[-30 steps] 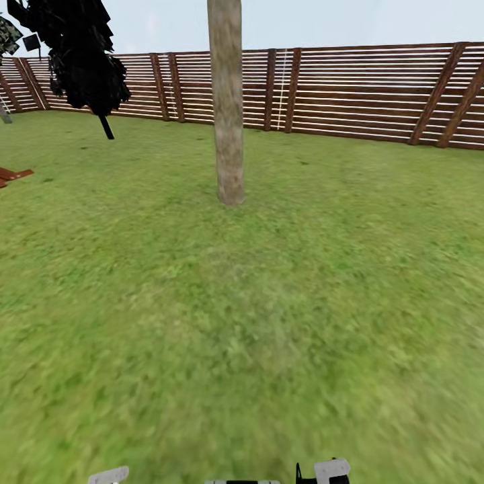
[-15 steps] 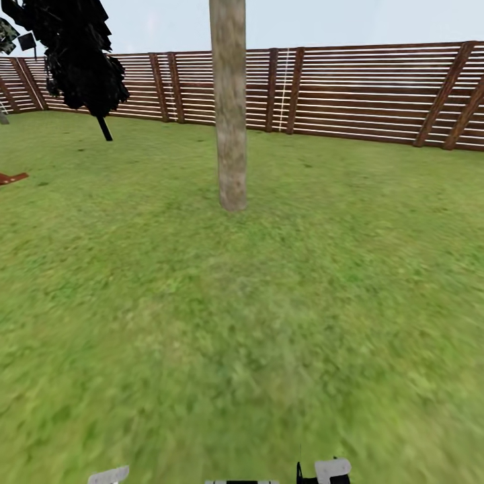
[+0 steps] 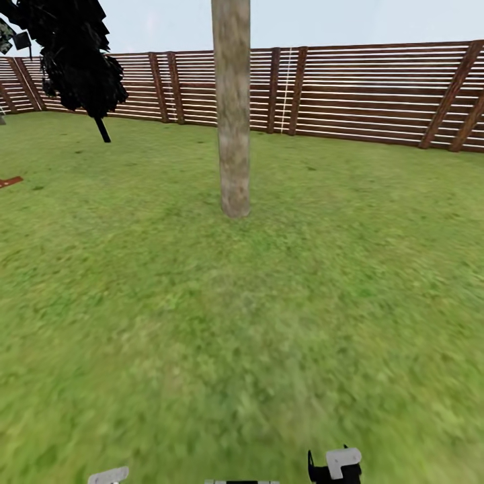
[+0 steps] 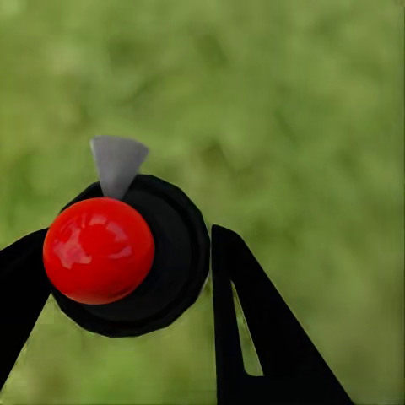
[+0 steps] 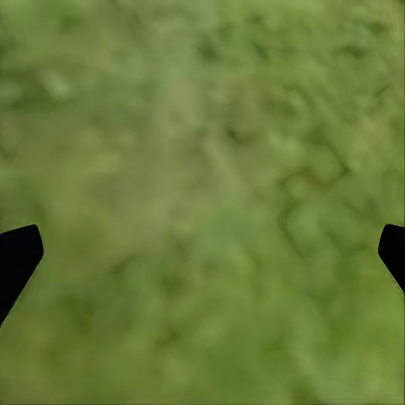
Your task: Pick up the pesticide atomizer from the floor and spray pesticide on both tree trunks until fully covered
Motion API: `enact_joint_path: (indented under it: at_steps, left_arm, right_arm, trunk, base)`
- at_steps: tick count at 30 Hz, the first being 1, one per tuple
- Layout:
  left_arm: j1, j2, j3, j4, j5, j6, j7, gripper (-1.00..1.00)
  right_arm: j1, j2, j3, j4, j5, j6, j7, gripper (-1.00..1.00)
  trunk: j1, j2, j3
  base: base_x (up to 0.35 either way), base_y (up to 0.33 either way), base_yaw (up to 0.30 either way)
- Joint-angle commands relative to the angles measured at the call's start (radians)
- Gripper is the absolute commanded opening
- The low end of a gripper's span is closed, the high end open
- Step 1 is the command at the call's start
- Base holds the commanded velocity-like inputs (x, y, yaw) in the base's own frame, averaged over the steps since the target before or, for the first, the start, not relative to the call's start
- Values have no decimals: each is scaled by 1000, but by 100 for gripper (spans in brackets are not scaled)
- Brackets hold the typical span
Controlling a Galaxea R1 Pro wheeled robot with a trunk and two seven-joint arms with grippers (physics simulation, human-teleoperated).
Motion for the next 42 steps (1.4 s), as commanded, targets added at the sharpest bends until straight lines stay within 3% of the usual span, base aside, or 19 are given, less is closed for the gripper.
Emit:
enact_joint_path:
  at_steps: [1, 42]
  left_arm:
    - [-1, 0, -6, 1, 11, -3, -5, -100]
    - [-1, 2, -6, 1, 12, -3, -5, -100]
  right_arm:
    - [-1, 0, 8, 2, 4, 1, -10, 100]
    - [-1, 0, 8, 4, 3, 1, -13, 100]
  trunk:
    - [0, 0, -1]
    - [0, 0, -1]
  base:
    - [336, 78, 0]
    - [337, 60, 0]
